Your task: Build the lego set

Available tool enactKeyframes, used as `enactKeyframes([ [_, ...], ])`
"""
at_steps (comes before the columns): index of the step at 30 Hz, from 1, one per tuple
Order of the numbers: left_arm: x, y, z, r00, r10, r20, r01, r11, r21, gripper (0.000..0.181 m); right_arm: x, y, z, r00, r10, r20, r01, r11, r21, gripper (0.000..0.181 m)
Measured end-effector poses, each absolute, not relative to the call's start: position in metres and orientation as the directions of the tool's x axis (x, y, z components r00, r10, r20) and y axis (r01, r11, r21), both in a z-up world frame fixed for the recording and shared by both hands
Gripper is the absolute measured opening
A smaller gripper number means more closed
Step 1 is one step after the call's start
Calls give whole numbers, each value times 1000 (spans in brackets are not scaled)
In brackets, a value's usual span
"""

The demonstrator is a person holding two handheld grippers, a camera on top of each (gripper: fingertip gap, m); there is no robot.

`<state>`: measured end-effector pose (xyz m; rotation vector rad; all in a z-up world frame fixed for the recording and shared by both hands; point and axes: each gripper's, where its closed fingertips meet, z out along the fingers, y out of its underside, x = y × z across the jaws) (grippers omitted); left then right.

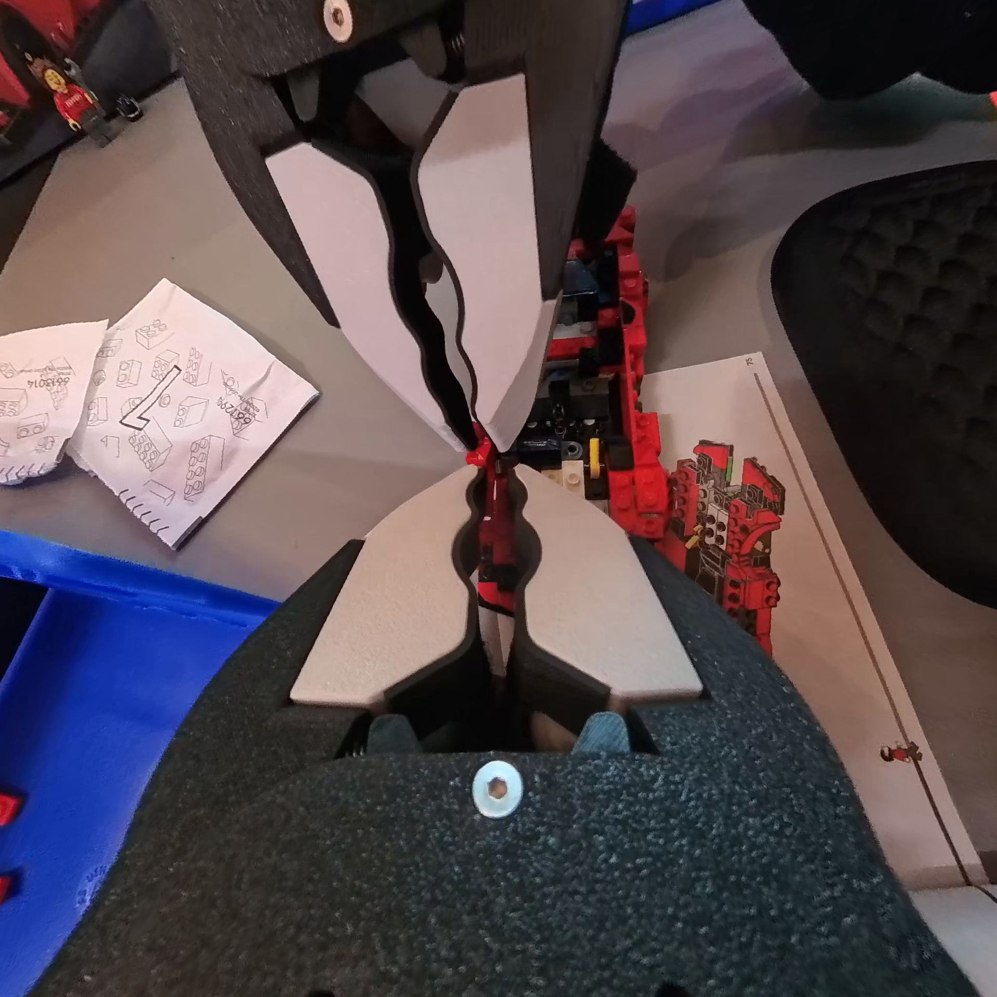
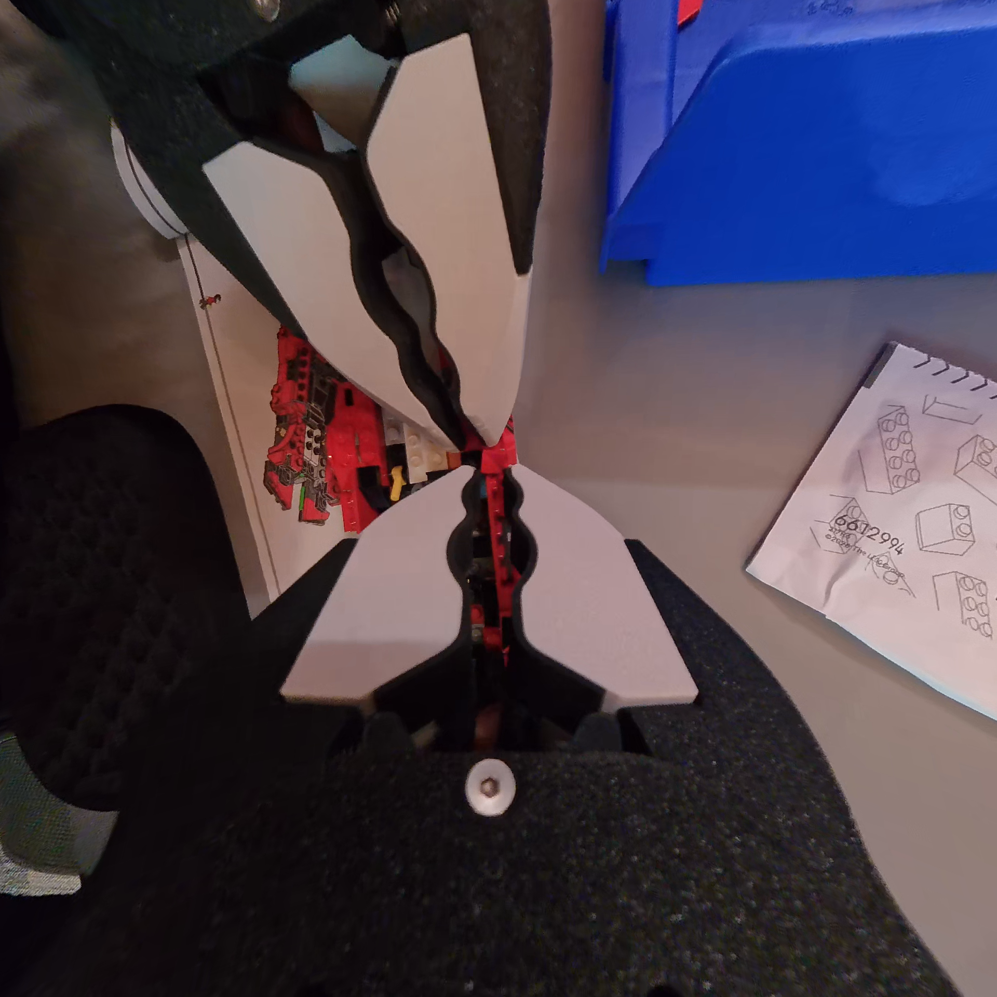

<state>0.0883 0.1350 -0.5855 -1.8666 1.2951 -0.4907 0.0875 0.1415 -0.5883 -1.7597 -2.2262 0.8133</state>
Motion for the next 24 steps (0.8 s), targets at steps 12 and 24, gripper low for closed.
enactKeyframes([
  [12, 89, 134, -585, 397, -913, -97, -603, -180, -777, 6, 88, 142, -590, -285, 941, -185, 842, 153, -518, 8],
  [24, 89, 133, -585, 391, -916, -94, -604, -179, -777, 7, 88, 140, -587, -309, 934, -180, 837, 178, -517, 8],
])
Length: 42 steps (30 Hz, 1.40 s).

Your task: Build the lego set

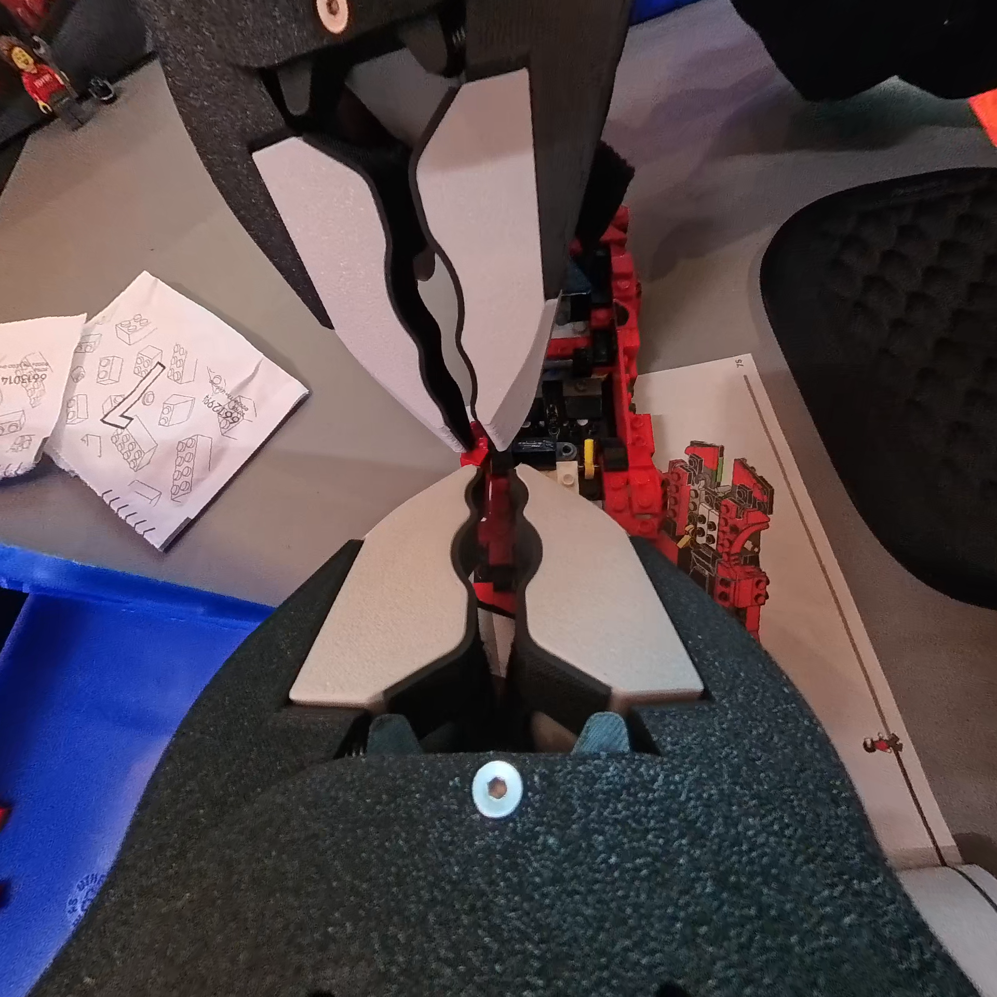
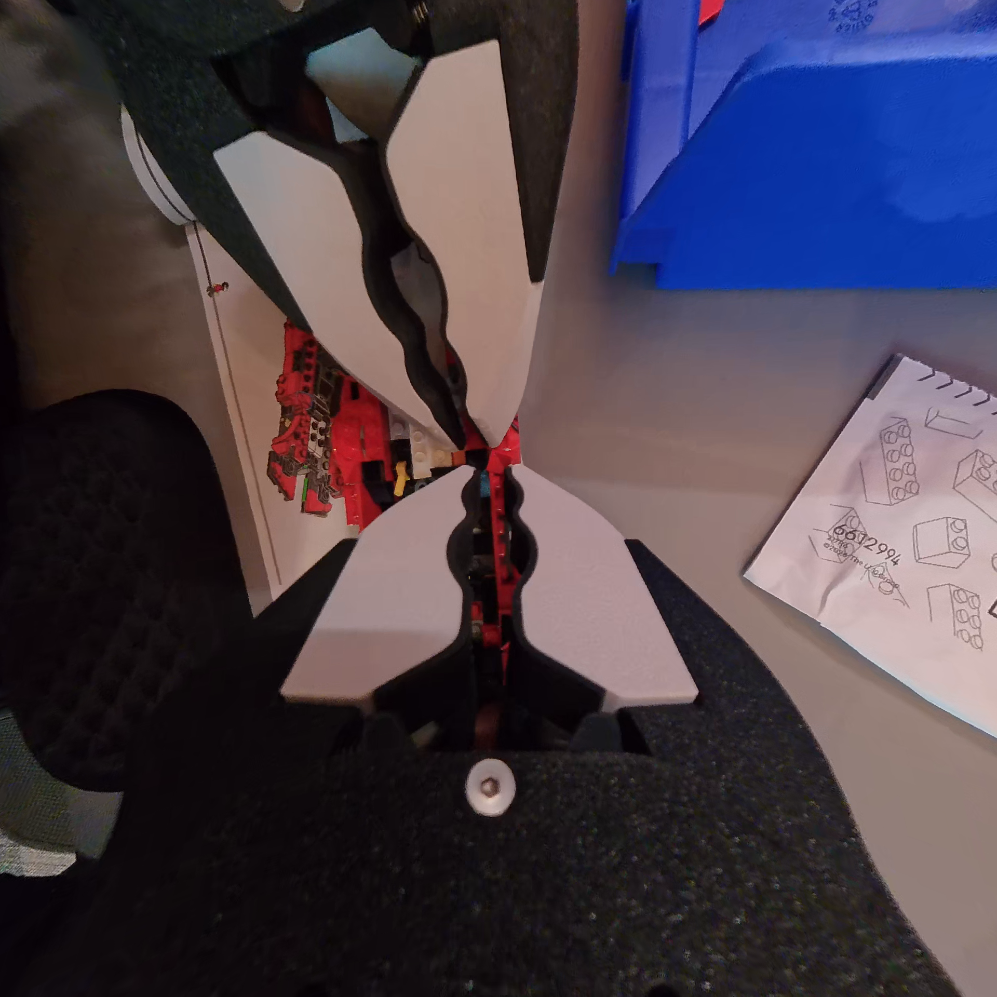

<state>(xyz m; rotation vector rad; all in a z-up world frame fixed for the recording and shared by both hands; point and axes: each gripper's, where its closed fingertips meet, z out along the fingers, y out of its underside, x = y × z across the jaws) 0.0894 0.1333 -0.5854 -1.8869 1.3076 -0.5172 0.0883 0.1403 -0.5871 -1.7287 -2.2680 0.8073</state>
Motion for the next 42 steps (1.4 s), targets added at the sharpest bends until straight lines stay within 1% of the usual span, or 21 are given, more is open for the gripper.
enactKeyframes([
  [5, 90, 133, -585, 389, -917, -91, -605, -180, -776, 7, 86, 141, -585, -318, 931, -178, 829, 182, -529, 7],
  [7, 90, 133, -585, 387, -918, -88, -603, -180, -777, 7, 84, 141, -584, -317, 932, -178, 827, 179, -533, 0],
  [27, 92, 133, -586, 384, -920, -80, -603, -185, -776, 10, 87, 140, -587, -362, 910, -204, 841, 225, -492, 1],
  [31, 93, 132, -587, 381, -921, -83, -607, -182, -774, 10, 91, 144, -586, -352, 911, -213, 850, 217, -479, 7],
  [35, 93, 132, -586, 383, -921, -76, -605, -187, -774, 11, 88, 153, -584, -323, 918, -230, 837, 163, -522, 6],
  [42, 84, 134, -582, 400, -914, -74, -605, -203, -770, 10, 86, 149, -591, -333, 892, -306, 835, 128, -535, 6],
])
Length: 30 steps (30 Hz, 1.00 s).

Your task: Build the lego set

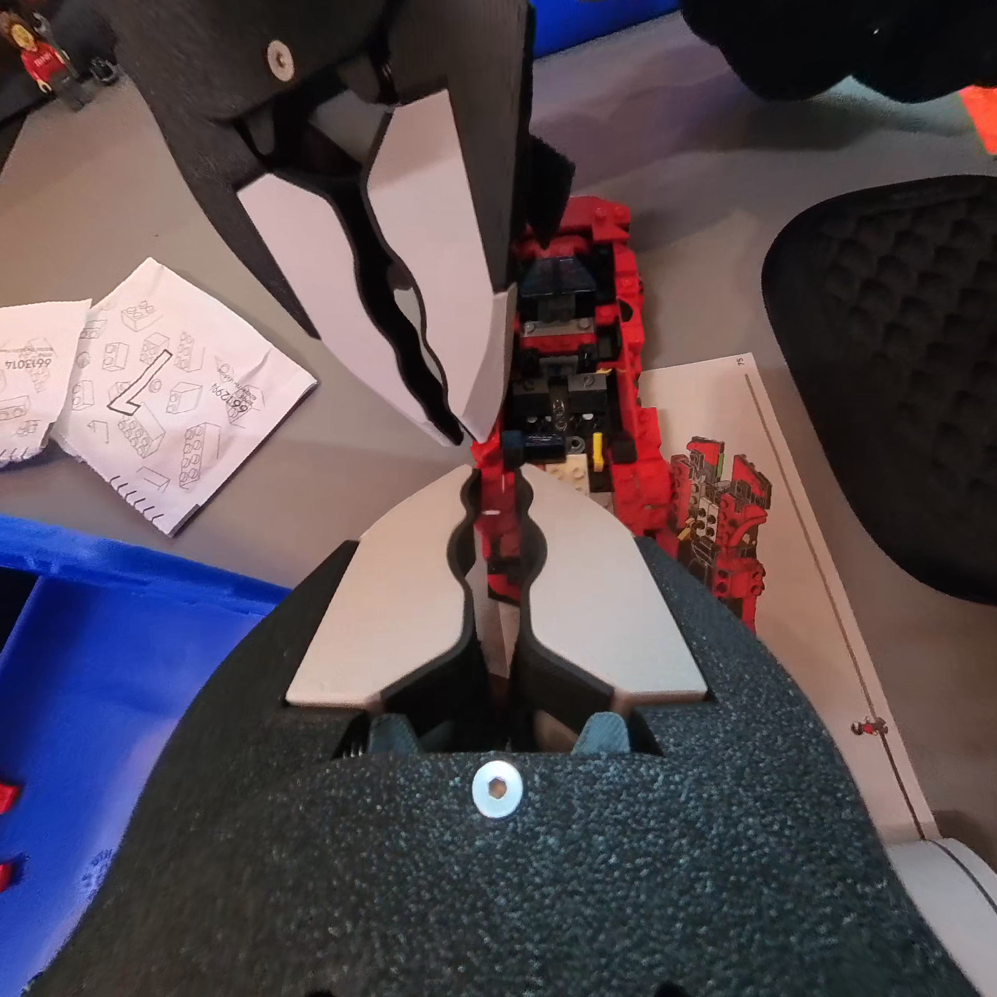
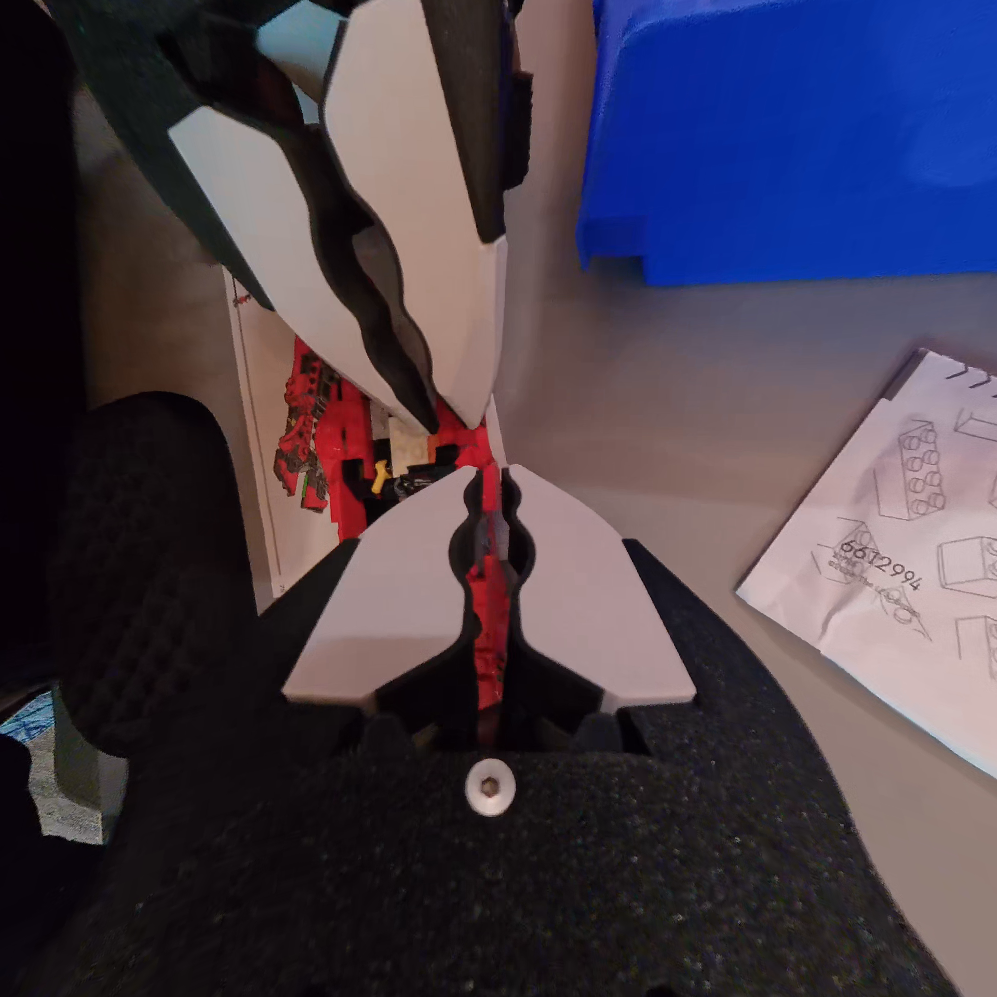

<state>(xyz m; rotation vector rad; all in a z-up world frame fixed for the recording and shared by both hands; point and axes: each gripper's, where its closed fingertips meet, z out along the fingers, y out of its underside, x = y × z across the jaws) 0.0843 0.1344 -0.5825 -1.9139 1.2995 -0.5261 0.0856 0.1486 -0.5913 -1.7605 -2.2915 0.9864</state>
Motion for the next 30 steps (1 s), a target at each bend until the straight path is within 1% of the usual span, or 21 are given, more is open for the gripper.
enactKeyframes([
  [22, 83, 131, -585, 381, -921, -80, -620, -191, -761, 14, 78, 138, -587, -446, 852, -275, 823, 269, -501, 3],
  [30, 80, 132, -587, 388, -918, -80, -624, -198, -756, 18, 79, 134, -586, -485, 834, -263, 800, 302, -519, 2],
])
